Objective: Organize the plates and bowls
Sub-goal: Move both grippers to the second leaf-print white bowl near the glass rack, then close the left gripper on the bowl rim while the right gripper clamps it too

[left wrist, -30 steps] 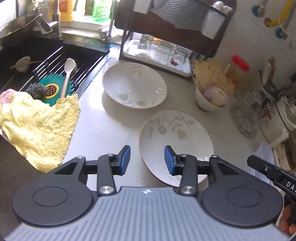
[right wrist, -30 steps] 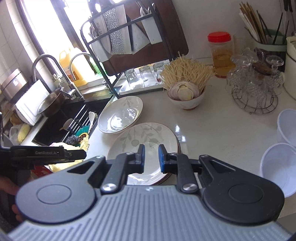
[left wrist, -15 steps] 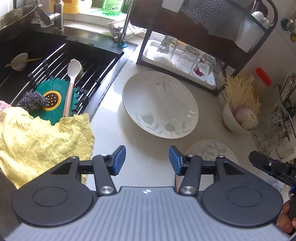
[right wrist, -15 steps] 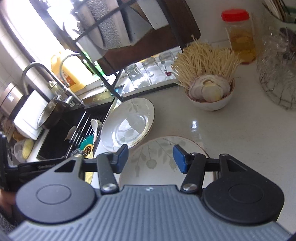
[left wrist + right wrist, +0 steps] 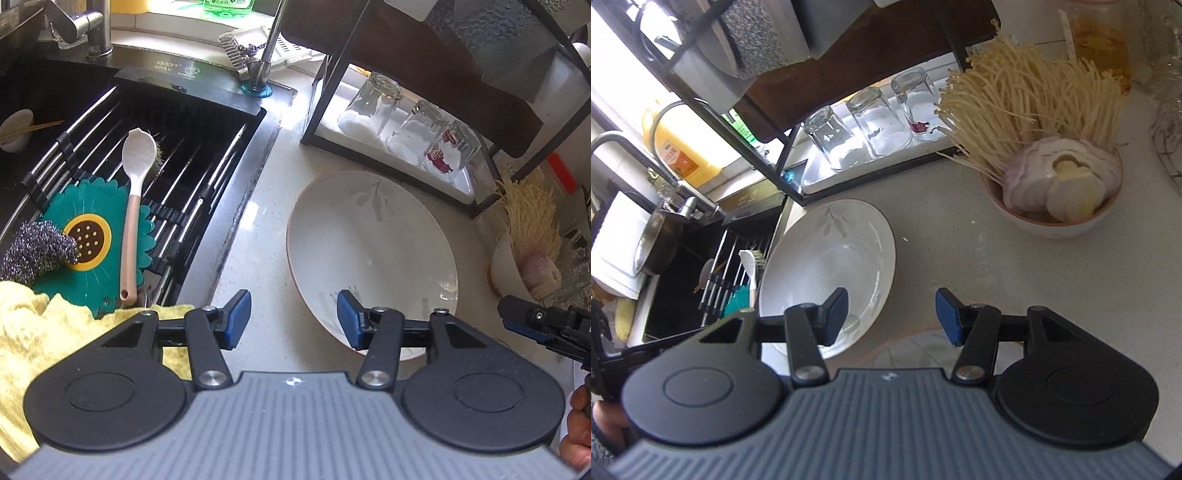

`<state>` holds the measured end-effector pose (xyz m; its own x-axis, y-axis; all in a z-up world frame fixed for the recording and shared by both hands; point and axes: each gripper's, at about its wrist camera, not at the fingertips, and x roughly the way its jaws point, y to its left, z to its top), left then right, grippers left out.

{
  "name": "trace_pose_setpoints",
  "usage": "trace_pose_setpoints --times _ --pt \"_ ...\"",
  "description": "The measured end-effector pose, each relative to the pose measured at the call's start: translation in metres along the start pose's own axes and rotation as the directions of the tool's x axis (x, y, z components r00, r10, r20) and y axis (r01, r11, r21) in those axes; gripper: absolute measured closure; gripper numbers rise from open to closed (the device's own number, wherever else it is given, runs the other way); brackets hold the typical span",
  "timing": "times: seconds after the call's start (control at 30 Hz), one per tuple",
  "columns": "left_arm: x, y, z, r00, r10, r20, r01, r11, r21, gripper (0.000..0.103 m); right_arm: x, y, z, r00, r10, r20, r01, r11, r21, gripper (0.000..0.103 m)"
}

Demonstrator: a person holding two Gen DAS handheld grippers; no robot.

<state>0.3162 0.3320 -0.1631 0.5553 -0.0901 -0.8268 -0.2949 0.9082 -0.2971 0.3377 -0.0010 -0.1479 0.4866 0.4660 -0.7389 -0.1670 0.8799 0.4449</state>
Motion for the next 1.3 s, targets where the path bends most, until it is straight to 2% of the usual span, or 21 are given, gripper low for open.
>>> trace_pose_setpoints --times 0.2,0.37,0.5,0.8,1.03,1.17,1.3 --pt "0.018 0.008 0.016 0.999 -0.040 -0.022 0.040 0.999 -0.008 0.046 0.025 0.003 0.010 1.000 -0.017 -0.019 0.017 0.999 0.036 0.048" --pt "0.032 0.008 0.027 0.996 -0.071 -0.044 0.073 0.997 0.038 0.052 0.044 0.009 0.015 1.000 -0.025 -0.018 0.025 0.999 0.044 0.056" --pt "0.040 0.008 0.037 0.997 -0.067 -0.045 0.070 0.994 0.089 0.058 0.055 0.011 0.019 0.999 -0.037 -0.032 0.039 0.998 0.050 0.064" --pt "0.057 0.008 0.048 0.995 -0.079 -0.068 0.086 0.990 0.114 0.064 0.072 0.013 0.025 0.998 -0.047 -0.051 0.049 0.998 0.045 0.067" --pt "0.064 0.006 0.050 0.994 -0.075 -0.081 0.085 0.989 0.124 0.080 0.079 0.016 0.026 0.997 -0.064 -0.054 0.065 0.997 0.030 0.079" --pt "0.065 0.003 0.050 0.993 -0.076 -0.088 0.088 0.986 0.143 0.085 0.080 0.015 0.026 0.997 -0.060 -0.048 0.062 0.997 0.036 0.079" --pt "0.063 0.001 0.047 0.993 -0.067 -0.095 0.081 0.985 0.150 0.086 0.079 0.011 0.026 0.998 -0.038 -0.051 0.041 0.997 0.069 0.079"
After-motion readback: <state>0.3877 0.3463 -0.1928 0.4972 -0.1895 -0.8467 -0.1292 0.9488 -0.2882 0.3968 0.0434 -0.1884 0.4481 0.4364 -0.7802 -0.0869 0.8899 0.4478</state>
